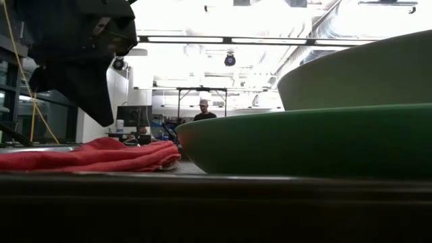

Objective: Set up tray
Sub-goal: Put the red napkin to the left of the green plate on the brown serving tray

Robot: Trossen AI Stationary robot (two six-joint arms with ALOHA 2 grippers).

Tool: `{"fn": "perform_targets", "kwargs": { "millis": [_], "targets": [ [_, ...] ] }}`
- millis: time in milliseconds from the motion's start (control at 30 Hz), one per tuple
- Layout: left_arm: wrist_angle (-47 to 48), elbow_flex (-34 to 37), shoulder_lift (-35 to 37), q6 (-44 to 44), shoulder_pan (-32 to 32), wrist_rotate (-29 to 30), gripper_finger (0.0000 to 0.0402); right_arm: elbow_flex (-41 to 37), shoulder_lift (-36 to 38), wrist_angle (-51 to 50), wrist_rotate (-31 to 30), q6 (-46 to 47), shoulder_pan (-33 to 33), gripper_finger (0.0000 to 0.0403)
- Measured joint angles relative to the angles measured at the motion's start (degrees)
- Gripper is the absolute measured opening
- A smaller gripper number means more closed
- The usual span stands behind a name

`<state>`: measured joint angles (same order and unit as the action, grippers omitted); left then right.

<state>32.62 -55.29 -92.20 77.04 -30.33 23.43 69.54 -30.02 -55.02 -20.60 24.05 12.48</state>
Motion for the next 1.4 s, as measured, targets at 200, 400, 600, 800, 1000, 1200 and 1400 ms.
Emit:
{"fn": "perform_targets", "kwargs": {
  "millis": [200,400,600,800,1000,1200,1400],
  "targets": [
    [-0.2,0.0,-0.4,1.5,0.0,0.8,0.0011,0.0,0.0,0.0,0.0,-0.6,0.0,0.0],
    [-4.6,-0.1,-3.4,1.7,1.8,-0.2,0.0011,0.0,0.0,0.0,0.1,-1.2,0.0,0.0],
    [-4.1,0.0,-4.7,1.2,4.5,-0.6,0.0011,0.0,0.0,0.0,1.1,-1.6,0.0,0.0],
    [-1.8,0.0,-4.7,-0.7,7.3,-3.4,0.0011,0.0,0.0,0.0,1.9,-1.6,0.0,0.0],
    [-0.3,0.0,-4.7,-0.7,7.5,-4.5,0.0011,0.0,0.0,0.0,2.2,-1.6,0.0,0.0],
    [0.2,0.0,-5.2,-0.7,7.5,-6.2,0.0011,0.0,0.0,0.0,2.2,-1.6,0.0,0.0],
    [-4.0,0.0,-5.2,-3.8,7.5,-7.1,0.0011,0.0,0.0,0.0,2.1,-1.7,0.0,0.0]
  ]
}}
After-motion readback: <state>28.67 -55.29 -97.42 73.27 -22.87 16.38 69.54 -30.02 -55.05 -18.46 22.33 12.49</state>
